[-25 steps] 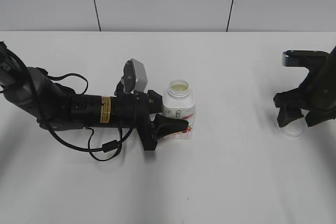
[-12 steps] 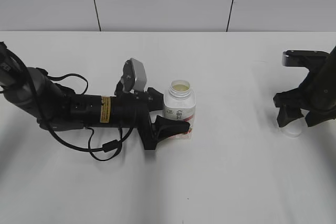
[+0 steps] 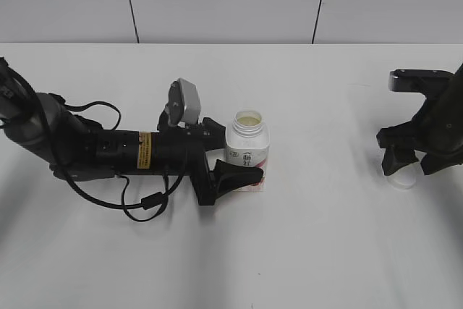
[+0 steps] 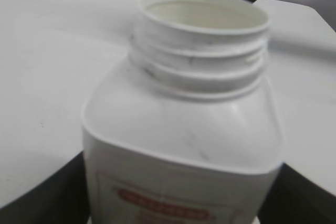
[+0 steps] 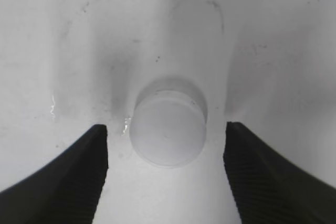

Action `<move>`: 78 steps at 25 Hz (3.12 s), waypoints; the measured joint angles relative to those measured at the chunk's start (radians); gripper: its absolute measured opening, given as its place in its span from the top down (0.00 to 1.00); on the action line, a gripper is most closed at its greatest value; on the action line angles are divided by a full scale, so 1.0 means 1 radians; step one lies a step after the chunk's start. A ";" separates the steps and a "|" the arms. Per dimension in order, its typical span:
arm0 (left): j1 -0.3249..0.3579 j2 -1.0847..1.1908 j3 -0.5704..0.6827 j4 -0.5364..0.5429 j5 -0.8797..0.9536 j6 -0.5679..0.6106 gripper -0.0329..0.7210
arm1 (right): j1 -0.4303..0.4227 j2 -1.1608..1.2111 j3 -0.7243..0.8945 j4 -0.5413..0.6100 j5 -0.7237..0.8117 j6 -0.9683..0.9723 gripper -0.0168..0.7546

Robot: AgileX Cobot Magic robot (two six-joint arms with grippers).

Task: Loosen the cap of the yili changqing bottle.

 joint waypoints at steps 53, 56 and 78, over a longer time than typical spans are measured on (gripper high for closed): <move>0.128 -0.650 -0.071 -0.952 1.732 0.070 0.25 | 0.000 -0.388 -0.062 -0.010 0.189 -0.002 0.27; 0.128 -0.648 -0.176 -1.028 1.863 0.110 0.25 | 0.000 -0.388 -0.062 -0.052 0.226 -0.002 0.27; 0.128 -0.801 -0.185 -1.039 2.300 0.164 0.25 | 0.000 -0.444 -0.062 0.007 0.591 0.024 0.27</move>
